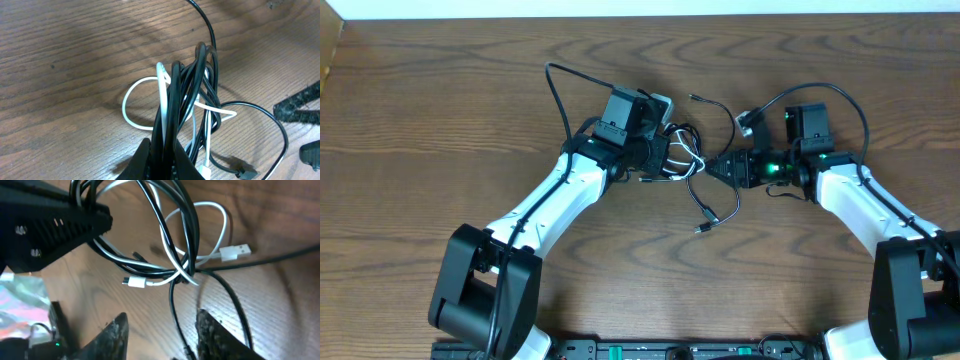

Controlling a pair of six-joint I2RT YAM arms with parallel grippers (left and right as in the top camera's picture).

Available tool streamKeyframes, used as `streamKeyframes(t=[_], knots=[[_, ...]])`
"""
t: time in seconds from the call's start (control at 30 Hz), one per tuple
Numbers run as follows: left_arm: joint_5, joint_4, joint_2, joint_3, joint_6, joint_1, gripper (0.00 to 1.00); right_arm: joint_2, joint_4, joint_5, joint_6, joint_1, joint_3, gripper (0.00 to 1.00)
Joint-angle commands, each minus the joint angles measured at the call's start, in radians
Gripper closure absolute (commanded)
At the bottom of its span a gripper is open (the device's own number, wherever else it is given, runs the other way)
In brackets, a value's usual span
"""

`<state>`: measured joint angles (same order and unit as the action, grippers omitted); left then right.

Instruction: Untangle cables

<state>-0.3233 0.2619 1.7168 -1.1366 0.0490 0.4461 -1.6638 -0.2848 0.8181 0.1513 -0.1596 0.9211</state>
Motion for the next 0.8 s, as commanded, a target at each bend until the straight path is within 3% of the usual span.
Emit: streamKeyframes(t=[0.0, 0.13, 0.23, 0.4, 0.63, 0.77], knots=[[-0.070, -0.006, -0.024, 0.007, -0.023, -0.002, 0.92, 0.024, 0.004, -0.016, 0.047, -0.016, 0.013, 0.60], [-0.264, -0.003, -0.024, 0.007, -0.152, -0.002, 0.92, 0.024, 0.005, -0.193, 0.047, -0.026, 0.013, 0.48], [-0.352, 0.006, -0.024, 0.007, -0.216, -0.002, 0.93, 0.024, 0.005, -0.300, 0.047, -0.027, 0.013, 0.48], [-0.358, 0.013, -0.024, 0.007, -0.235, -0.002, 0.93, 0.024, -0.023, -0.327, 0.046, -0.027, 0.013, 0.48], [-0.406, 0.035, -0.024, 0.007, -0.292, -0.002, 0.92, 0.023, -0.064, -0.583, 0.048, -0.027, 0.013, 0.50], [-0.406, 0.031, -0.024, 0.007, -0.291, -0.002, 0.92, 0.024, -0.068, -0.599, 0.065, -0.027, 0.013, 0.48]])
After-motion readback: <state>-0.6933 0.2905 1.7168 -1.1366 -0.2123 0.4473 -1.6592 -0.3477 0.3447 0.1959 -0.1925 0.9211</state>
